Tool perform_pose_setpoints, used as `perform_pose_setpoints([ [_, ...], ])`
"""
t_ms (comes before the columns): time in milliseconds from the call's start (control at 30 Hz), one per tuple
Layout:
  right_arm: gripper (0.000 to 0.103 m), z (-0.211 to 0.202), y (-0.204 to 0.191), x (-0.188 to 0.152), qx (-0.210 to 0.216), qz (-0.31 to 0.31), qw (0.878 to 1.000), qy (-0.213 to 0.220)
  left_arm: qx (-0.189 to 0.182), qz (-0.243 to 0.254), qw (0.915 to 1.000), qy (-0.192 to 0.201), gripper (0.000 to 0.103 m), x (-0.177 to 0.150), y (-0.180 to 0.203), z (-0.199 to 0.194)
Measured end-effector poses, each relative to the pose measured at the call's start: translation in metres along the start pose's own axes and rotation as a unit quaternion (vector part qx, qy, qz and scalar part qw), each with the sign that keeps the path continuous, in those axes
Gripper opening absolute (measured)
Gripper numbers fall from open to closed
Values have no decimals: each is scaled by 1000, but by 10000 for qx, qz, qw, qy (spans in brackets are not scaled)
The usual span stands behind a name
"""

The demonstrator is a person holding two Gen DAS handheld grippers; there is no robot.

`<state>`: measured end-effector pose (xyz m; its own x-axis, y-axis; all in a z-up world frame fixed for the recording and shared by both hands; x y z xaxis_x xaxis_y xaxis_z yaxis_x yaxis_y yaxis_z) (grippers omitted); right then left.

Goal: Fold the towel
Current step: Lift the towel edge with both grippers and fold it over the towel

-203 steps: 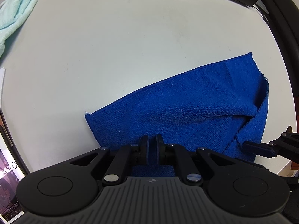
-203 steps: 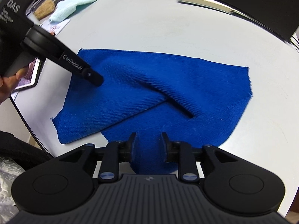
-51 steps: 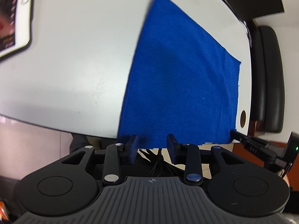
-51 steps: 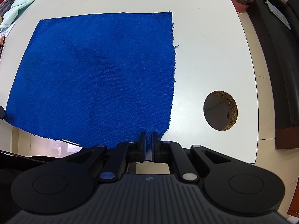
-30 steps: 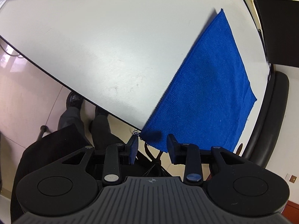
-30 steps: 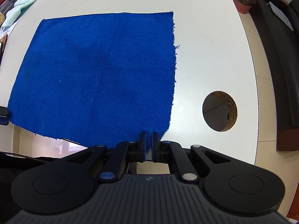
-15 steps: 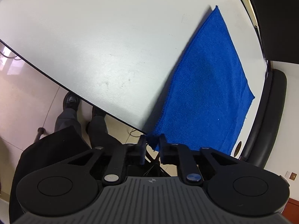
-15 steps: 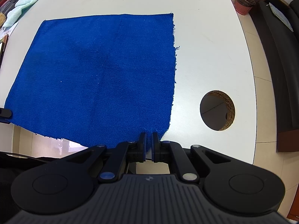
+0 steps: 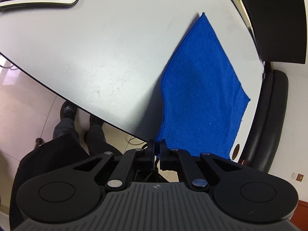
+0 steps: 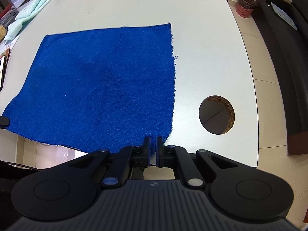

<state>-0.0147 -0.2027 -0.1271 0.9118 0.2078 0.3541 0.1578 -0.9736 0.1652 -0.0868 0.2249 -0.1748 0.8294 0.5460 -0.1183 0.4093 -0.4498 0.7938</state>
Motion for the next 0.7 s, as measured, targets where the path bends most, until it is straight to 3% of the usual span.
perform_pose_setpoints([
  [333, 5, -19, 13, 11, 50, 363, 9987, 365, -248, -117, 9995, 178, 5, 4, 18, -11],
  [700, 5, -29, 25, 34, 113, 813, 9941, 716, -366, -156, 9969, 673, 5, 27, 54, -19],
])
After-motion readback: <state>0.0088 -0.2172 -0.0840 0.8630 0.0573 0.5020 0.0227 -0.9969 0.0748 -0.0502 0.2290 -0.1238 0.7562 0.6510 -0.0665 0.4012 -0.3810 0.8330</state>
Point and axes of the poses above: each gripper's, at about its wrist camera, not at the fingertips, and z roughly the way its jaws point, y to its right, x to its top, the point moved 7 cm from there along z, roughly the way its jaws point, and after that the axes turned 14 degrees about -x, right-handed, at the moved point
